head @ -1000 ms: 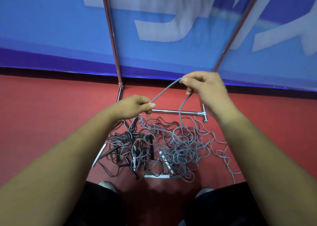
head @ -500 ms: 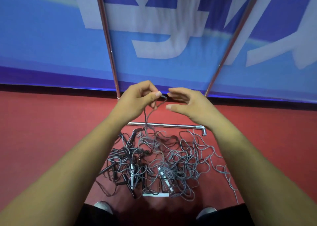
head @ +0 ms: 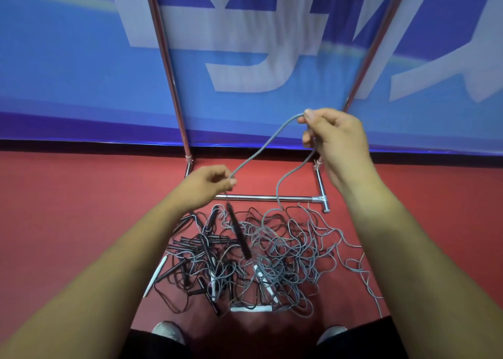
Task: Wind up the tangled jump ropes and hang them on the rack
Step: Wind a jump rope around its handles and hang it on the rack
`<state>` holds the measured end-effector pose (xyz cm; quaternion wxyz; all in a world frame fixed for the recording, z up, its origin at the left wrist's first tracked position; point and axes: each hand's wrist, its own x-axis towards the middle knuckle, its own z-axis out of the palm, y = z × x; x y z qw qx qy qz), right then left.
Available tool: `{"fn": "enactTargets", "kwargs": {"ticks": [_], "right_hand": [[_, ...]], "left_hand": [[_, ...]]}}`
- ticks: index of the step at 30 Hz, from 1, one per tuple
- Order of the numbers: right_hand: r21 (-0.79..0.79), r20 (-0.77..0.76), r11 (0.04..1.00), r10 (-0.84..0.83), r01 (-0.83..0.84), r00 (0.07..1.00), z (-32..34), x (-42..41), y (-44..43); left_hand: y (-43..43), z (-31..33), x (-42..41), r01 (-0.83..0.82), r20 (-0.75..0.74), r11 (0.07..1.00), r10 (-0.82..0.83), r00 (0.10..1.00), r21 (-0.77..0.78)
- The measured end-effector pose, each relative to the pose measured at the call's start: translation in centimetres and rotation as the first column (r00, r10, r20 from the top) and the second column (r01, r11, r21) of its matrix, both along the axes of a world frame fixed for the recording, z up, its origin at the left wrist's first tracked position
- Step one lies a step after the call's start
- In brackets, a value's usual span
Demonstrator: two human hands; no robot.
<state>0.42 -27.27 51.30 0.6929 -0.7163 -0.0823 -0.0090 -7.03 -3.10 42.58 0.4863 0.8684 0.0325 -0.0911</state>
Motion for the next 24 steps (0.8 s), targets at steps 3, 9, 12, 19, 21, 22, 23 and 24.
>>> {"fn": "enactTargets", "kwargs": {"ticks": [3, 9, 12, 19, 21, 22, 23, 24], "right_hand": [[-0.180, -0.005, 0.978, -0.108, 0.105, 0.994, -1.1, 0.6, -0.8], [-0.547, -0.169, 0.803, 0.172, -0.237, 0.971, -2.8, 0.4, -1.2], [-0.473, -0.186, 0.760, 0.409, -0.446, 0.893, -2.8, -1.1, 0.8], [-0.317, -0.081, 0.846, 0.427, -0.430, 0.900, -1.7, -1.8, 1.6], [-0.141, -0.058, 0.931, 0.332, -0.337, 0.941, -1.3, -1.4, 1.3], [-0.082, -0.052, 0.958, 0.271, -0.274, 0.961, -1.3, -1.1, 1.2], [-0.065, -0.043, 0.975, 0.210, -0.213, 0.977, -1.3, -0.8, 0.9], [-0.072, -0.035, 0.984, 0.163, -0.165, 0.986, -1.3, -0.6, 0.6]], "left_hand": [[-0.3, 1.4, -0.2, -0.155, 0.086, 0.958, 0.180, 0.980, -0.240], [-1.8, 4.7, -0.4, -0.061, 0.188, 0.958, 0.118, 0.975, -0.281], [-2.5, 5.1, -0.5, 0.027, 0.135, 0.954, 0.014, 0.991, -0.299], [-1.9, 4.9, -0.9, 0.082, 0.065, 0.928, -0.063, 0.996, -0.363], [-1.7, 4.5, -1.2, 0.166, -0.005, 0.921, -0.179, 0.984, -0.352], [-1.7, 4.2, -1.3, 0.194, -0.032, 0.903, -0.223, 0.974, -0.384], [-1.6, 3.8, -1.4, 0.204, -0.045, 0.882, -0.246, 0.968, -0.425], [-1.5, 3.5, -1.4, 0.204, -0.050, 0.862, -0.255, 0.966, -0.463]]}}
